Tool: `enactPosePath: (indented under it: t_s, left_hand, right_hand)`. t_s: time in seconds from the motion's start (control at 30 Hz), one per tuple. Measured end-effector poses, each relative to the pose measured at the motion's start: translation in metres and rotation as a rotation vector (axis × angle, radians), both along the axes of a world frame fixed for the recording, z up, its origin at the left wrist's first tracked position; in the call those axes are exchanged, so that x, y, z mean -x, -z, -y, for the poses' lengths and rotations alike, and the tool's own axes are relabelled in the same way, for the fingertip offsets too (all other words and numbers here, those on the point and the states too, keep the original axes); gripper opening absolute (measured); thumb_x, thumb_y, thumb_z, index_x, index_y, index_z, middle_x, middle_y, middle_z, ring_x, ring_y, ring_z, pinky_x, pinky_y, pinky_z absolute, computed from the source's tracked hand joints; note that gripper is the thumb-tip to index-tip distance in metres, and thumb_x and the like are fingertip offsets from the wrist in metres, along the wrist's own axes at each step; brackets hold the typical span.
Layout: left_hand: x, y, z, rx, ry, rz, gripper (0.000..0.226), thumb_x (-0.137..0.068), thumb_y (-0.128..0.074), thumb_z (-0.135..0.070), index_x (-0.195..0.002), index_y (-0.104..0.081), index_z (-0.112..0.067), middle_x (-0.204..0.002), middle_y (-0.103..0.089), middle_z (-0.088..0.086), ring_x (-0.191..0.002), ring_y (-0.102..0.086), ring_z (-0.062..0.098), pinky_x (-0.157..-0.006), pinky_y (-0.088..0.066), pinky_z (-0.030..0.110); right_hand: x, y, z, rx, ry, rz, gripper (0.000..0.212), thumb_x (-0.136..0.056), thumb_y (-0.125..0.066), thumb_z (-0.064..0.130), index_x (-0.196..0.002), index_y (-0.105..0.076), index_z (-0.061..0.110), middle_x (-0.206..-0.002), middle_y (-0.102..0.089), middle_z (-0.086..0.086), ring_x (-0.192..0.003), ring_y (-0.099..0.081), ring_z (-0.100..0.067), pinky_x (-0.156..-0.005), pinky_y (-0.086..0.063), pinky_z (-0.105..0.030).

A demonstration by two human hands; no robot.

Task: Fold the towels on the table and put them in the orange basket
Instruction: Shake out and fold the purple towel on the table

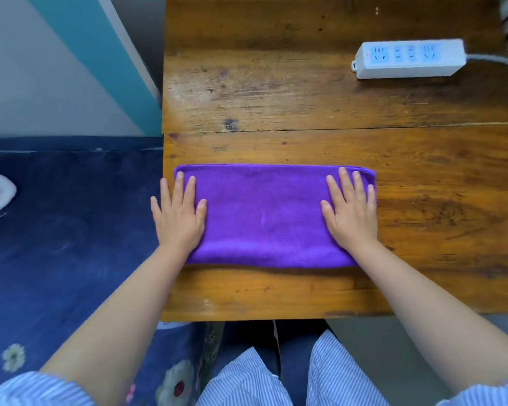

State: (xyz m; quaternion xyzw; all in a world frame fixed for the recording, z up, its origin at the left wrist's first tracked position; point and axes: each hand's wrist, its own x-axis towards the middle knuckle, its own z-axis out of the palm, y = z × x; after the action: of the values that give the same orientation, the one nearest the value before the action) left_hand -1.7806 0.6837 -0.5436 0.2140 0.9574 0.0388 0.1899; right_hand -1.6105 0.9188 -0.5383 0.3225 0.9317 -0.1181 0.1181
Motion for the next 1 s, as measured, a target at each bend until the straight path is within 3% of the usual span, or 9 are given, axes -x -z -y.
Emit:
enactPosePath:
  t_s: [0.17,0.23,0.33,0.47,0.6,0.73,0.87,1.0]
  left_hand:
    - [-0.052,-0.014,-0.005,-0.129,0.194,-0.064,0.058,-0.090,-0.049,-0.031,-0.142,-0.032,-0.009,-0.151,-0.025,0.015,-0.142,-0.016,0.035,-0.112,-0.012,0.054]
    - [-0.073,-0.011,0.001,-0.057,0.208,-0.001,0.060,-0.092,-0.045,-0.037,-0.144,-0.027,-0.012,-0.153,-0.020,0.013,-0.143,-0.011,0.033,-0.114,-0.008,0.052]
    - [-0.082,0.002,0.011,0.083,0.179,0.017,0.062,-0.094,-0.032,-0.045,-0.147,-0.012,-0.020,-0.157,-0.004,0.006,-0.144,0.003,0.029,-0.114,0.003,0.046]
    - [-0.081,0.002,0.011,0.067,0.191,0.028,0.061,-0.094,-0.032,-0.046,-0.147,-0.013,-0.022,-0.157,-0.004,0.006,-0.144,0.003,0.030,-0.115,0.001,0.047]
    - [-0.078,-0.006,0.010,0.060,0.210,0.030,0.061,-0.094,-0.032,-0.047,-0.147,-0.015,-0.021,-0.157,-0.005,0.006,-0.145,0.002,0.026,-0.115,-0.002,0.047]
    - [-0.073,-0.019,-0.014,-0.059,0.317,0.008,0.056,-0.094,-0.039,-0.036,-0.143,-0.028,-0.012,-0.155,-0.017,0.009,-0.144,-0.009,0.025,-0.115,-0.010,0.044]
    - [-0.067,-0.034,-0.062,-0.224,0.431,-0.004,0.045,-0.089,-0.050,-0.014,-0.131,-0.045,0.003,-0.141,-0.041,0.022,-0.129,-0.039,0.036,-0.098,-0.037,0.046]
    - [-0.065,-0.041,-0.130,-0.154,0.552,0.015,0.039,-0.093,-0.040,-0.016,-0.129,-0.041,-0.003,-0.131,-0.044,0.014,-0.114,-0.045,0.031,-0.083,-0.040,0.044]
  right_hand:
    - [-0.017,-0.014,0.024,0.009,0.016,-0.049,0.059,-0.090,-0.028,0.039,-0.142,-0.028,0.012,-0.153,-0.017,-0.013,-0.142,-0.010,-0.032,-0.113,0.001,-0.049]
    - [-0.030,-0.014,0.047,0.008,-0.029,-0.044,0.058,-0.087,-0.032,0.037,-0.139,-0.034,0.010,-0.150,-0.025,-0.016,-0.140,-0.017,-0.035,-0.111,-0.004,-0.053]
    - [-0.050,-0.008,0.064,0.015,0.010,0.041,0.058,-0.086,-0.032,0.036,-0.140,-0.033,0.013,-0.151,-0.022,-0.014,-0.141,-0.014,-0.034,-0.112,-0.005,-0.055]
    - [-0.058,-0.005,0.057,0.020,0.069,0.038,0.057,-0.089,-0.032,0.036,-0.142,-0.028,0.015,-0.153,-0.017,-0.012,-0.142,-0.010,-0.032,-0.113,-0.002,-0.054]
    - [-0.067,-0.012,0.048,0.006,0.296,-0.037,0.056,-0.093,-0.045,0.024,-0.142,-0.026,0.006,-0.153,-0.016,-0.016,-0.142,-0.011,-0.031,-0.113,-0.008,-0.051]
    - [-0.082,-0.025,0.045,-0.018,0.526,-0.051,0.050,-0.089,-0.051,0.023,-0.133,-0.040,0.001,-0.137,-0.043,-0.018,-0.128,-0.033,-0.034,-0.101,-0.023,-0.046]
    - [-0.085,-0.028,0.056,-0.004,0.585,0.087,0.040,-0.090,-0.049,0.034,-0.115,-0.053,0.004,-0.116,-0.055,-0.018,-0.112,-0.043,-0.034,-0.092,-0.027,-0.041]
    - [-0.079,-0.030,0.055,0.099,0.693,0.104,0.036,-0.090,-0.049,0.034,-0.111,-0.053,0.005,-0.113,-0.060,-0.016,-0.109,-0.051,-0.033,-0.091,-0.031,-0.040]
